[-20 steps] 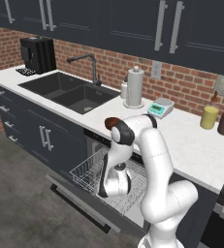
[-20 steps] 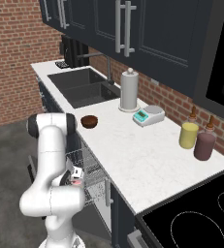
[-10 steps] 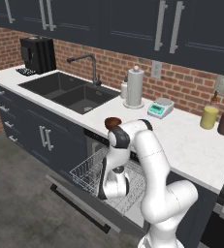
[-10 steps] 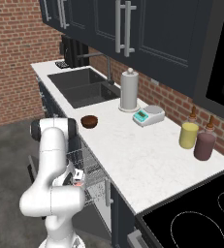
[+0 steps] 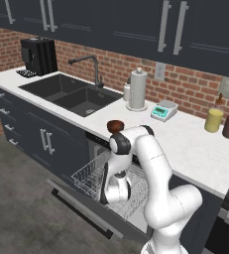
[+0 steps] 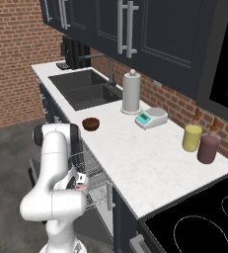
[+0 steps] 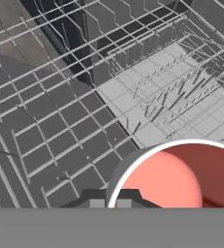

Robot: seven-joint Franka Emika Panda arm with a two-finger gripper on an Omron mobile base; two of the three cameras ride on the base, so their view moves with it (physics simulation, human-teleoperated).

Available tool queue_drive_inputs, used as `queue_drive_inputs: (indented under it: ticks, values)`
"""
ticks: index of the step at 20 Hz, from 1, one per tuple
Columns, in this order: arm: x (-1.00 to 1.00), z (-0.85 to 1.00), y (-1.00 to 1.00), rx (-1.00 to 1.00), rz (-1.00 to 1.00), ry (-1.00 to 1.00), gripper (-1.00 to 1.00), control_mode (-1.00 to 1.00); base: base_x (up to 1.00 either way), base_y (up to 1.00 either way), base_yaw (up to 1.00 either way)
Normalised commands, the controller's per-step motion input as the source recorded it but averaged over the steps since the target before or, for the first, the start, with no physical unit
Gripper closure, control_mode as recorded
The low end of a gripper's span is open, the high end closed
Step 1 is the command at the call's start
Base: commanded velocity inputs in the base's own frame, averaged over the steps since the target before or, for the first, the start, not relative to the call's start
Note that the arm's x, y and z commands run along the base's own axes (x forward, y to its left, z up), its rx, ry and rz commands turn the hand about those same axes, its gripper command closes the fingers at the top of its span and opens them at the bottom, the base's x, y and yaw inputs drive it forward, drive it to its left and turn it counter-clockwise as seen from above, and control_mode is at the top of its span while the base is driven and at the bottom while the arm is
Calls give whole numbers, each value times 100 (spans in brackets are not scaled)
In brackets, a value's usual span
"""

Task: Pick up the cup and bowl from the counter, place them in the dishwasher, and close the dishwasher door.

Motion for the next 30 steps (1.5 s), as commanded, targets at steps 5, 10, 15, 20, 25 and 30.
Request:
queue_drive_inputs:
  ticks: [5,10,15,20,25,30]
  values:
    - [24,-22,0,0,0,1,100,-100,0,0,0]
    - [19,-30,0,0,0,0,100,-100,0,0,0]
    - [21,-37,0,0,0,0,100,-100,0,0,0]
    - [5,-30,0,0,0,0,-100,-100,0,0,0]
    - [-12,-1,6,0,0,0,-100,-100,0,0,0]
    - [-25,0,25,-1,1,-4,-100,-100,0,0,0]
